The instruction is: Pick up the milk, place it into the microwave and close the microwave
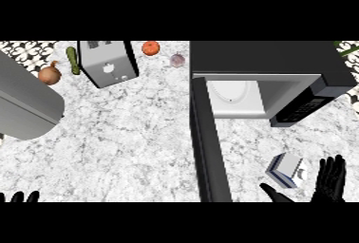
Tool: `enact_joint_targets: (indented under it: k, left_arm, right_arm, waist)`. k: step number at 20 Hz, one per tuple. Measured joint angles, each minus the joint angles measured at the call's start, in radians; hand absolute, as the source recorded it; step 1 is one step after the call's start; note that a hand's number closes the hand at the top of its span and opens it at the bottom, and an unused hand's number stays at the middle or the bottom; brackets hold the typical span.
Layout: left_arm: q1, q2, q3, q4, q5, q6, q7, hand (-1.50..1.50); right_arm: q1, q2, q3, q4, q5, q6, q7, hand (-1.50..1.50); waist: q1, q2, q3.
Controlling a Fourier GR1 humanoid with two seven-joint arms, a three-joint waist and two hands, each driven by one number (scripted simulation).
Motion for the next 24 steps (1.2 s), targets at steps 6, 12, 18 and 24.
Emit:
enact_joint_targets:
  k: [6, 12, 18, 24]
  left_arm:
    - [0.011, 0.007, -0.020, -0.003, -0.011, 0.004, -0.005, -1.50]
    - [0.015, 0.015, -0.024, -0.017, -0.008, 0.013, 0.011, -1.50]
    - [0.025, 0.022, -0.018, -0.055, 0.003, 0.019, 0.024, -1.50]
    - [0.031, 0.023, -0.015, -0.021, -0.003, 0.014, -0.010, -1.50]
  right_arm:
    - [-0.072, -0.016, -0.035, 0.118, 0.004, 0.032, -0.059, -1.50]
    - [-0.154, -0.029, -0.095, 0.239, -0.017, 0.048, -0.094, -1.50]
    - [-0.212, -0.023, -0.168, 0.406, -0.011, -0.011, -0.161, -1.50]
    - [-0.253, -0.059, -0.244, 0.582, -0.035, 0.016, -0.245, -1.50]
  waist:
    - [0.002, 0.001, 0.000]
    - [0.002, 0.001, 0.000]
    - [0.004, 0.001, 0.000]
    - [0.005, 0.001, 0.000]
